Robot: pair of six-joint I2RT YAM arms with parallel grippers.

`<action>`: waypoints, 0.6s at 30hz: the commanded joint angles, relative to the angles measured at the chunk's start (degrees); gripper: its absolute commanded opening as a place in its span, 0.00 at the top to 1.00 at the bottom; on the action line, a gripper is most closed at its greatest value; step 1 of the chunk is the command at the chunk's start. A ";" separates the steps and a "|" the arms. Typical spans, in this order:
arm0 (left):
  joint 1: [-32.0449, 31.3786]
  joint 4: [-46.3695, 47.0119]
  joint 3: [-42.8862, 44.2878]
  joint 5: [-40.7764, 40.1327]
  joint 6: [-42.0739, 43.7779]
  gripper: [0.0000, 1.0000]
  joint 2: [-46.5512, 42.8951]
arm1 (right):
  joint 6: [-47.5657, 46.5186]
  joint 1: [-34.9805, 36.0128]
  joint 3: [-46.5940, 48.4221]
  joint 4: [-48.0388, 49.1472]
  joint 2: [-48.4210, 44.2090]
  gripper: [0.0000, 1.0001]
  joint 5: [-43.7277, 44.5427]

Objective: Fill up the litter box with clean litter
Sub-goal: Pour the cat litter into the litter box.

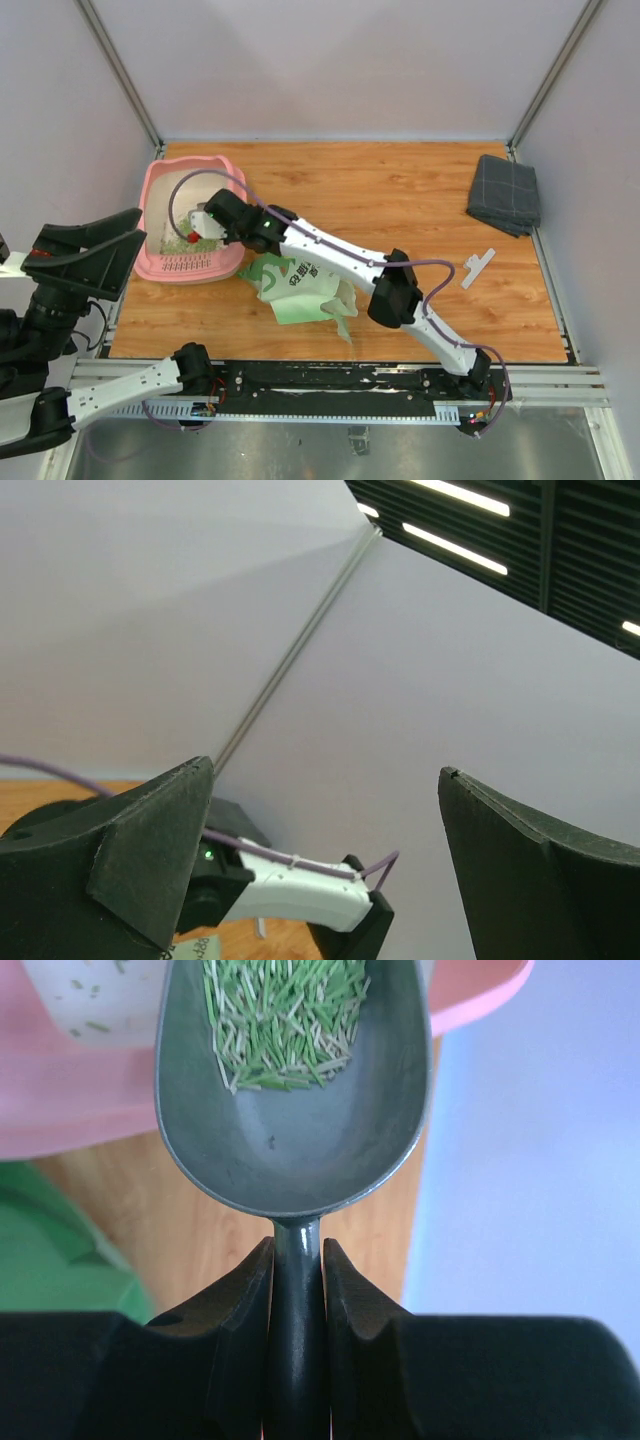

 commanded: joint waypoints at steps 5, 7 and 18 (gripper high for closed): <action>-0.20 -0.96 1.01 -0.56 -0.75 0.01 -0.70 | -32.25 4.86 -1.58 20.53 4.71 0.99 18.72; -0.18 -1.06 0.87 -0.68 -0.69 0.01 -0.70 | -38.78 5.66 -4.49 26.15 4.23 0.99 20.50; -0.24 -0.82 -0.59 -1.75 -1.03 0.01 -1.15 | -68.30 8.28 -19.02 54.36 0.51 0.99 22.43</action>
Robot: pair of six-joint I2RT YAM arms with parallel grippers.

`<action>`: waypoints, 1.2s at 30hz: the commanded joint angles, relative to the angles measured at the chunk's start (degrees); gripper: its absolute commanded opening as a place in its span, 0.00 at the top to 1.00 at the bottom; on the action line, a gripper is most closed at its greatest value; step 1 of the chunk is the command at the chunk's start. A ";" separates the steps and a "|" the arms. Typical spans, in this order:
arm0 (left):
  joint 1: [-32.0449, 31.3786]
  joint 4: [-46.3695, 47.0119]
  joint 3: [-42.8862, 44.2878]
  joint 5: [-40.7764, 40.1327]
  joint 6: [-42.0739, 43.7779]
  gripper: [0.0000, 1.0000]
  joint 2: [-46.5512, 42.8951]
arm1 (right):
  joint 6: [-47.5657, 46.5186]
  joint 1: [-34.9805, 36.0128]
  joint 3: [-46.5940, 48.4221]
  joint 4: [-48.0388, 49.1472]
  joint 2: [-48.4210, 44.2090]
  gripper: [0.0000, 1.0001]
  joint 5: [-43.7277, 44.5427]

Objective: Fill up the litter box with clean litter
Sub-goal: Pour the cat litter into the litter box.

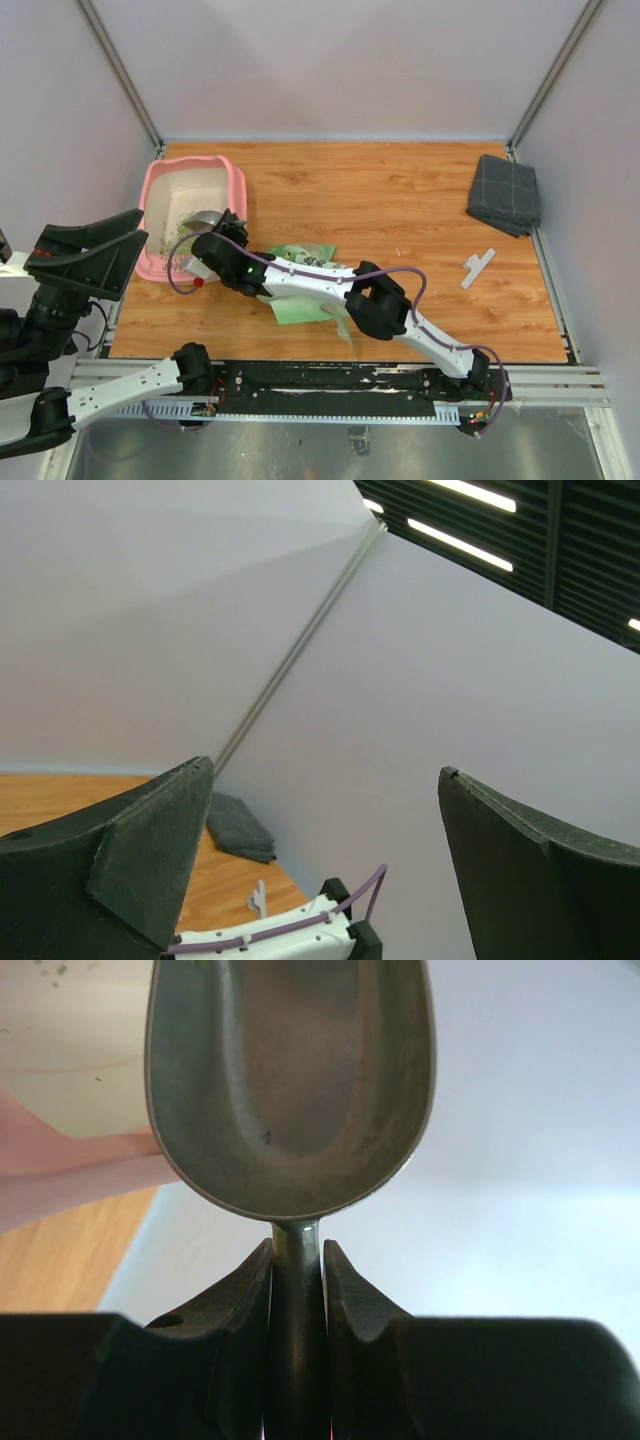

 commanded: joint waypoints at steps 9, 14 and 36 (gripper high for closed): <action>-0.22 -0.30 -0.63 -2.27 -0.45 0.01 -0.90 | -31.21 1.77 -13.60 31.88 -9.00 0.99 -3.13; -0.21 -0.64 -0.55 -3.97 0.69 0.01 -0.86 | -33.74 1.68 -13.90 34.44 -9.76 0.99 -4.30; -0.20 -6.67 -3.89 -21.30 9.17 0.17 0.73 | 44.24 -0.87 -23.96 -16.31 -38.07 0.99 -17.19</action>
